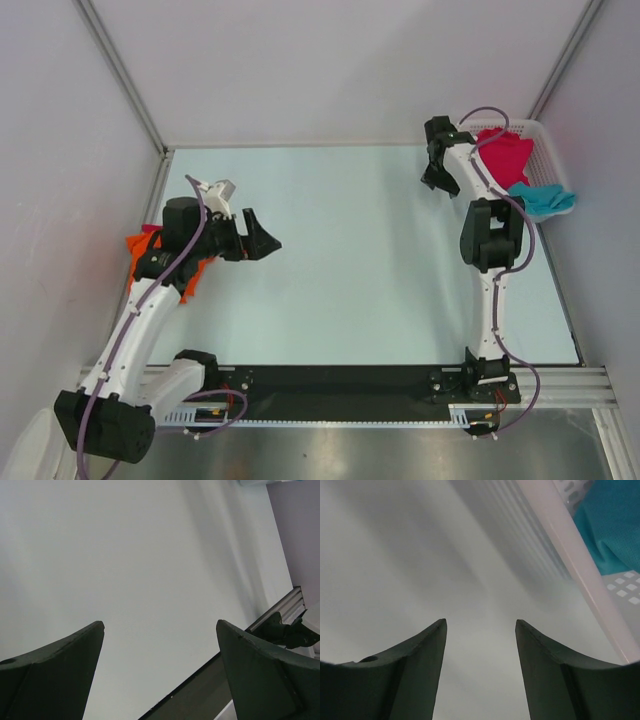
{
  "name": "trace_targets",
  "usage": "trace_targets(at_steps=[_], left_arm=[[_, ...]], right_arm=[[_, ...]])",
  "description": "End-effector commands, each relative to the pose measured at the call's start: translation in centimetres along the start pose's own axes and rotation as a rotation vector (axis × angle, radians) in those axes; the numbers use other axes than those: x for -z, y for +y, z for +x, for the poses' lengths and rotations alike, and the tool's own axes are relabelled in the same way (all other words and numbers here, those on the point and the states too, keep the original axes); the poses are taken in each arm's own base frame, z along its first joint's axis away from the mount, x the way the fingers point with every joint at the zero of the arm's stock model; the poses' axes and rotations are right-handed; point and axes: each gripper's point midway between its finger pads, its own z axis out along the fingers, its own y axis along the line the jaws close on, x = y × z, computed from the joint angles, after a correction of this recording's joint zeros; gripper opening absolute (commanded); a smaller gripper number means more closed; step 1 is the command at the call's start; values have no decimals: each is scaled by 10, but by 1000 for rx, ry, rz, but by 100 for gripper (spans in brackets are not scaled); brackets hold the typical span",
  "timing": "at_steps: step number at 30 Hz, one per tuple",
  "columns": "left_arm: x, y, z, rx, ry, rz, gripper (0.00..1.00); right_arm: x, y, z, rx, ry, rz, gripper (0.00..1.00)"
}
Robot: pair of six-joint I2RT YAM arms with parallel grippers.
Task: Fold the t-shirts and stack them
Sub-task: Grab crumpled tshirt from bin with the left arm
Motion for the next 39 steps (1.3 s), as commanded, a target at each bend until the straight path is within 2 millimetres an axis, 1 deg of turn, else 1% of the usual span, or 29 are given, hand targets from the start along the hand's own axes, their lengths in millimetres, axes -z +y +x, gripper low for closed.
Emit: trace_targets(at_steps=[1,5,6,8,9,11,12,15,16,18,19,20,21,22,23,24,25,26,27,30,31,36,39], left_arm=[[-9,-8,-13,6,-26,75,100],[-19,-12,-19,27,-24,118,99],[-23,-10,-17,37,-11,119,99],[-28,-8,-15,46,-3,127,99],[-32,-5,-13,57,9,125,99],[-36,-5,-11,60,16,140,99],[-37,-7,-7,64,33,167,99],[-35,-19,-9,53,29,239,100],[-34,-24,-14,49,9,258,100],[-30,-30,-14,43,-3,295,99],[-30,-35,-19,43,-26,318,100],[-29,-38,-20,43,-34,334,100],[-29,-38,-17,51,-37,344,99],[-28,-44,-21,55,-54,378,100],[-28,-45,-21,64,-57,392,100],[-30,-45,-18,95,-52,405,99],[-30,-48,-19,87,-60,431,99],[-32,-48,-18,98,-52,439,100],[-32,-48,-16,114,-46,447,100],[-31,-50,-18,110,-51,456,100],[-31,-51,-19,106,-56,456,99],[-24,-57,-24,91,-73,471,99],[-21,-59,-26,87,-78,474,99]], right_arm=[[23,-9,-35,-17,-94,45,63],[31,-13,-37,-37,-100,44,63],[40,-15,-42,-50,-116,39,62],[48,-17,-49,-63,-152,26,63],[52,-24,-50,-65,-167,35,63],[57,-28,-58,-65,-203,38,64],[59,-34,-63,-62,-223,59,64],[66,-40,-73,-41,-260,81,65],[70,-40,-75,-31,-271,82,66],[74,-43,-78,-2,-291,97,66],[78,-44,-80,10,-308,102,66],[81,-40,-79,37,-323,108,66],[85,-46,-84,83,-357,156,66],[84,-43,-86,107,-380,175,67],[86,-39,-85,139,-396,195,67],[87,-45,-88,191,-416,253,68],[86,-42,-89,205,-430,269,69],[81,-41,-87,228,-429,289,69],[78,-43,-88,238,-427,302,70],[63,-43,-82,275,-412,322,70],[61,-44,-83,281,-414,330,70],[37,-49,-72,312,-368,365,70],[28,-48,-65,320,-347,366,70]])
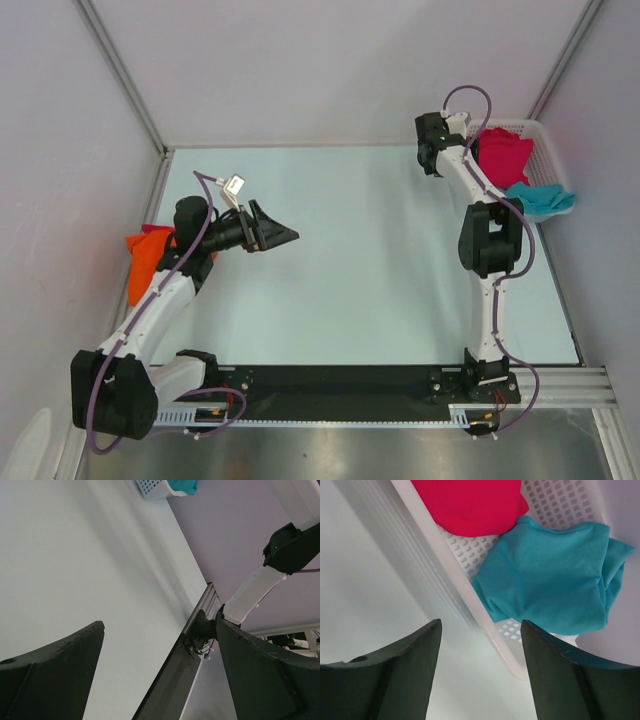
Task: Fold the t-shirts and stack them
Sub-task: Grab crumpled tshirt from bin with the left arm
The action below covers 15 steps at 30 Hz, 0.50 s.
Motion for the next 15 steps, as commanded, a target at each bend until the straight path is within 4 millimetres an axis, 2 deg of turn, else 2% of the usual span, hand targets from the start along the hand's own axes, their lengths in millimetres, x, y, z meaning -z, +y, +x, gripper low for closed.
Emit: trace_targets(at_steps=[1,9,15], left_arm=[[6,-22,-13,-67,-36,61,99],[7,-25,-15,-73,-35,61,99],[6,-22,-15,-71,-31,48,99]], right_arm=[[-15,0,12,33,20,42,70],[-32,7,38,58,77,44,70],[-48,15,75,10,213,-26,70]])
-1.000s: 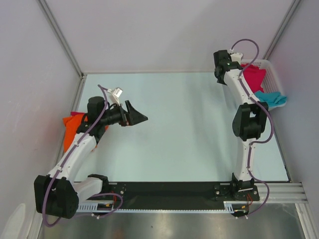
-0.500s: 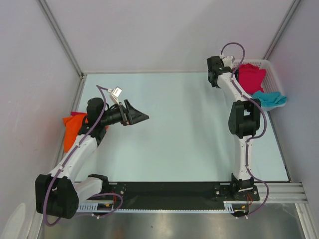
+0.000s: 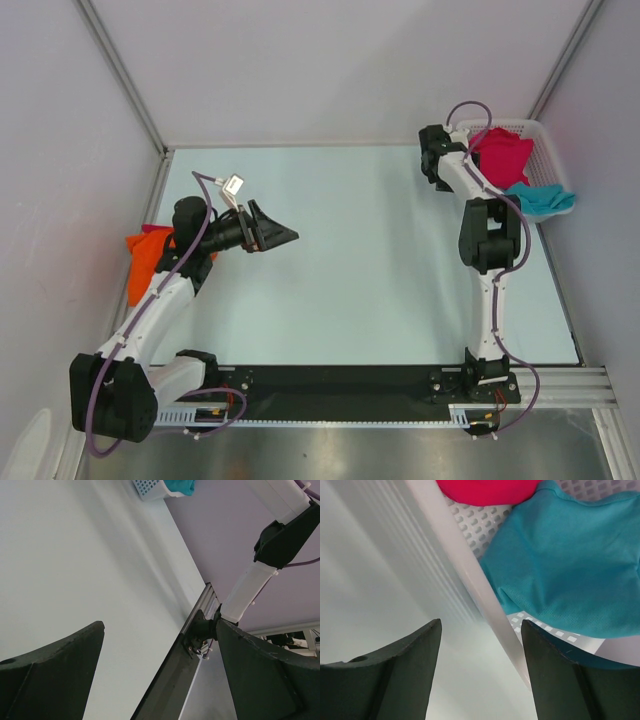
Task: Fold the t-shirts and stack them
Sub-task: Grab crumpled tshirt from bin with the left arm
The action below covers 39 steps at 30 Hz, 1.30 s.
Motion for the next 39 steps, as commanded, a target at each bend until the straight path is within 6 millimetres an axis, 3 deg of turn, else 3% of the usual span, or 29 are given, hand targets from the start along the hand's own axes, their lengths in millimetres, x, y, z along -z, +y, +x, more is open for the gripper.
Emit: trace_targets(at_steps=[1,8,9,10,11,12,15,18,19,21,22,23,26,27,29,33,35,36,39], left_arm=[[3,-16,-15,-63,-23,36,100],[4,-16,-15,-68,-24,27,99],[4,-16,-15,-70,-24,27,100],[4,-16,-15,-67,-24,25,99],[4,-17,-17,-69,-26,25,99],[4,-17,-16,-68,-25,25,100],[5,-18,-18,-67,-27,26,99],[5,-20,-18,-64,-27,28,99],[5,-20,-18,-63,-30,26,99],[5,-20,-18,-56,-30,25,100],[6,-20,-17,-57,-33,24,100],[7,-21,-17,-54,-32,24,99],[10,-26,-18,-63,-44,18,99],[11,-26,-17,-64,-46,16,100],[14,-30,-19,-76,-59,16,100],[19,-36,-16,-68,-64,8,99],[23,-38,-15,-74,-70,1,100],[24,-38,-14,-75,-72,-3,100],[27,-37,-12,-81,-77,-21,99]], right_arm=[[-19,6,28,-65,108,-42,70],[-36,11,58,-56,196,-67,71],[-38,12,62,-57,213,-77,66],[-38,14,64,-63,225,-96,60],[-36,19,66,-73,237,-129,43],[-34,24,69,-72,241,-148,2],[-15,42,62,-58,216,-234,0],[21,72,50,22,163,-338,0],[38,84,38,30,136,-394,0],[76,113,39,108,116,-468,0],[100,125,24,104,81,-532,0],[123,141,31,152,78,-577,0],[182,170,26,180,47,-744,0],[212,185,34,214,32,-808,0],[254,200,39,247,17,-926,0],[356,232,96,412,75,-1227,0],[380,236,119,475,104,-1301,0],[403,240,141,531,127,-1358,0],[428,244,180,619,190,-1424,0]])
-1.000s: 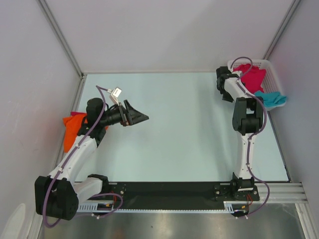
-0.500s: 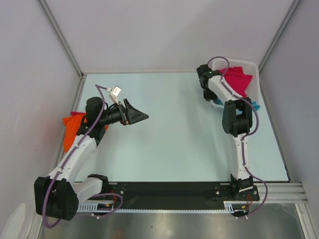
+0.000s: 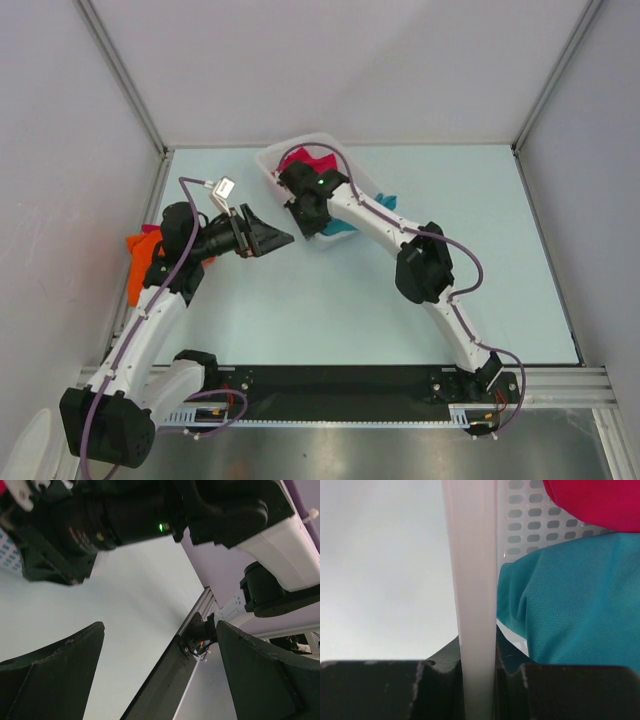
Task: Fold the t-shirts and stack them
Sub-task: Grab crumpled tshirt from bin with the left arm
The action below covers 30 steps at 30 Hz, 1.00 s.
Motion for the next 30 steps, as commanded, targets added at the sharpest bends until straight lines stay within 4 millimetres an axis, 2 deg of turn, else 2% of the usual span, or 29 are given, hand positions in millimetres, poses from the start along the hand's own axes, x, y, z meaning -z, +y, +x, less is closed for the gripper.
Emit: trace_targets(at_steps=[1,2,3,5,6,7,8,10,12,14,15,16,17,19,20,21,22,23,25,26,27,29,30], left_arm=[[8,-12,-11,-53,-40,-7,99],[9,-13,-11,-56,-43,-5,100],[9,-14,-11,-53,-43,-3,100],[11,-17,-13,-59,-52,-1,99],[11,-17,-13,-59,-54,-2,100],[11,-19,-14,-63,-58,-1,99],[11,-18,-14,-63,-58,-3,100],[11,-17,-13,-68,-57,-6,99],[10,-13,-12,-61,-50,-11,100],[9,-11,-11,-54,-44,-14,100],[9,-12,-10,-54,-40,-9,99],[9,-12,-11,-55,-42,-10,99],[9,-12,-11,-59,-44,-10,99],[10,-13,-12,-64,-50,-11,99],[11,-15,-13,-71,-55,-10,100],[11,-15,-13,-77,-55,-9,100],[12,-16,-14,-81,-58,-7,99],[12,-17,-14,-83,-58,-7,99],[13,-19,-13,-90,-59,-4,99],[14,-20,-14,-94,-63,-3,100],[14,-20,-14,-94,-64,-3,99],[15,-22,-14,-97,-66,1,100],[15,-23,-14,-99,-65,0,100]], right_arm=[[13,88,21,-17,78,-361,0],[11,92,25,-35,93,-373,0],[3,95,45,-54,152,-393,0],[-6,103,53,-129,164,-428,0],[-21,104,84,-160,244,-435,0],[-25,113,84,-158,216,-458,0],[-30,116,96,-154,236,-454,0],[-43,118,115,-128,277,-413,0],[-50,114,118,-127,292,-387,0],[-56,110,111,-129,278,-367,6],[-57,108,107,-130,274,-356,14],[-58,107,104,-127,269,-351,30],[-60,106,93,-123,245,-346,36],[-63,102,89,-118,249,-329,50],[-66,101,73,-117,217,-325,52],[-65,97,72,-117,231,-310,54],[-63,96,62,-110,213,-308,55],[-56,96,38,-108,155,-316,56],[-56,84,24,-135,143,-307,59],[-52,82,14,-152,124,-317,59],[-42,73,-8,-176,70,-332,62],[-30,67,-24,-219,35,-365,63],[-18,57,-38,-240,-8,-376,64]])
